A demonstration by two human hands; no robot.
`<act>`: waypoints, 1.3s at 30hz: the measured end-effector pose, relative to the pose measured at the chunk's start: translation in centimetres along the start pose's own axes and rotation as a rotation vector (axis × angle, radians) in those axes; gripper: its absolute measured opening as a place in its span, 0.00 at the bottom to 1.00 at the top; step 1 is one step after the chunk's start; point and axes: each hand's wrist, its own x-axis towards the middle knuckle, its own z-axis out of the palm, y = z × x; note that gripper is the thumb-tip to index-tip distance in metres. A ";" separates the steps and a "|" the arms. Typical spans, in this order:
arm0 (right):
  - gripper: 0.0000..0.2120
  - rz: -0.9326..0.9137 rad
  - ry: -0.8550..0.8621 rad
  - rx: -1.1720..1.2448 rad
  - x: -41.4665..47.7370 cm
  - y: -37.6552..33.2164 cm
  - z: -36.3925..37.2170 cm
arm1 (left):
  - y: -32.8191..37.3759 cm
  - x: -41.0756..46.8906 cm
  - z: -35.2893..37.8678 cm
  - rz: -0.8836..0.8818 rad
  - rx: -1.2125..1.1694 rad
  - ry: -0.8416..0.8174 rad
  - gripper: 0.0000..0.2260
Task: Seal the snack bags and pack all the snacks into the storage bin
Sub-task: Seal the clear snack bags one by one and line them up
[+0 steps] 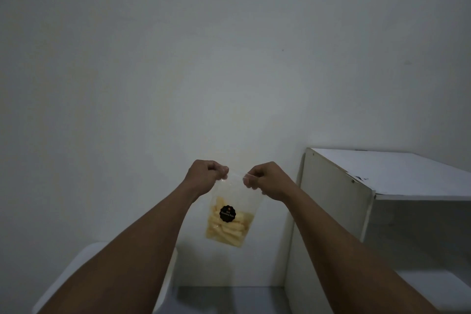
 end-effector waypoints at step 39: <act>0.07 0.005 0.222 0.076 -1.0 0.2 2.0 | 0.7 -0.2 2.6 -0.266 0.028 0.306 0.25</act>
